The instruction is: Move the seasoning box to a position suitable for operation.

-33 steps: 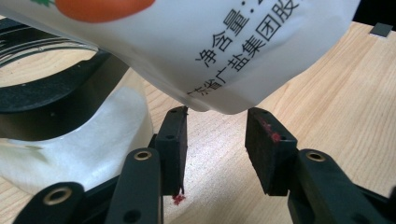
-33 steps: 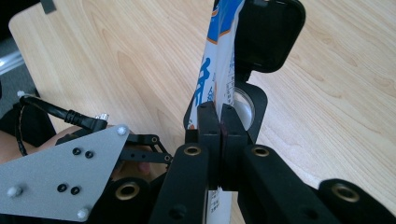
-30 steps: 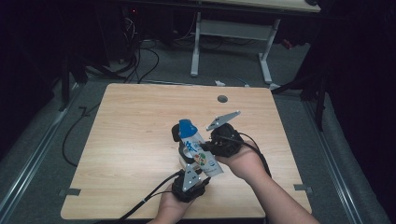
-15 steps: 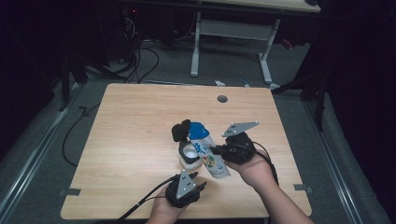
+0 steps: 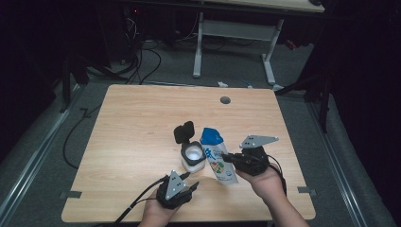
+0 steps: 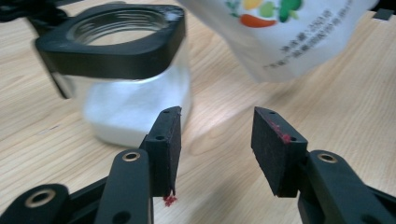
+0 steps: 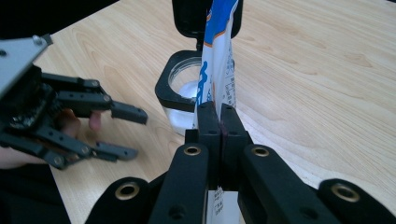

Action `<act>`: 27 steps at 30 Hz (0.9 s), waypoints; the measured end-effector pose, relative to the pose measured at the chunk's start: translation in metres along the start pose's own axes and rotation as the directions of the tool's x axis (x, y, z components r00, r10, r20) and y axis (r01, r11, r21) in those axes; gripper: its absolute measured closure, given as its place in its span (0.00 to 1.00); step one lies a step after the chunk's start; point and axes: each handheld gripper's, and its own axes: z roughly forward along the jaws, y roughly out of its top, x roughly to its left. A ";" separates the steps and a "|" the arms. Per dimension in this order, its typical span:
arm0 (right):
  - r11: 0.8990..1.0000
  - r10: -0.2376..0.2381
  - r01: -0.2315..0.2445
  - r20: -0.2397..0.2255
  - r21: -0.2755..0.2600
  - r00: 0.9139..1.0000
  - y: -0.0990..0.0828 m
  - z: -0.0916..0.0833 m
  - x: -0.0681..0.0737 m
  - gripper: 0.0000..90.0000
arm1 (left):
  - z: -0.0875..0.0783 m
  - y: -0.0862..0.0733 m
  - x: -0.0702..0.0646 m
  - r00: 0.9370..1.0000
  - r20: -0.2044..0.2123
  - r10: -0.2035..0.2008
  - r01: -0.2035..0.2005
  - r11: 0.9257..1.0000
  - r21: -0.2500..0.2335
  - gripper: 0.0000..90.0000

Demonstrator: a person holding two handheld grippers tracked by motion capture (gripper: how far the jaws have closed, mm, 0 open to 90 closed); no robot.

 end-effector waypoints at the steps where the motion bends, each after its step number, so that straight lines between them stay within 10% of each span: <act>1: 1.000 -0.003 0.003 0.002 -0.007 1.000 -0.003 -0.001 0.000 1.00 | -0.001 0.001 0.002 1.000 -0.004 -0.005 0.005 1.000 -0.006 0.59; 12: 0.989 0.035 -0.025 0.064 -0.144 0.997 -0.037 -0.013 -0.010 1.00 | -0.018 0.018 0.038 0.996 -0.083 -0.012 0.010 0.999 -0.032 0.59; 27: 0.943 0.145 -0.079 0.187 -0.323 0.972 -0.059 -0.027 -0.054 1.00 | -0.040 0.036 0.087 0.982 -0.174 -0.068 0.053 0.995 -0.089 0.56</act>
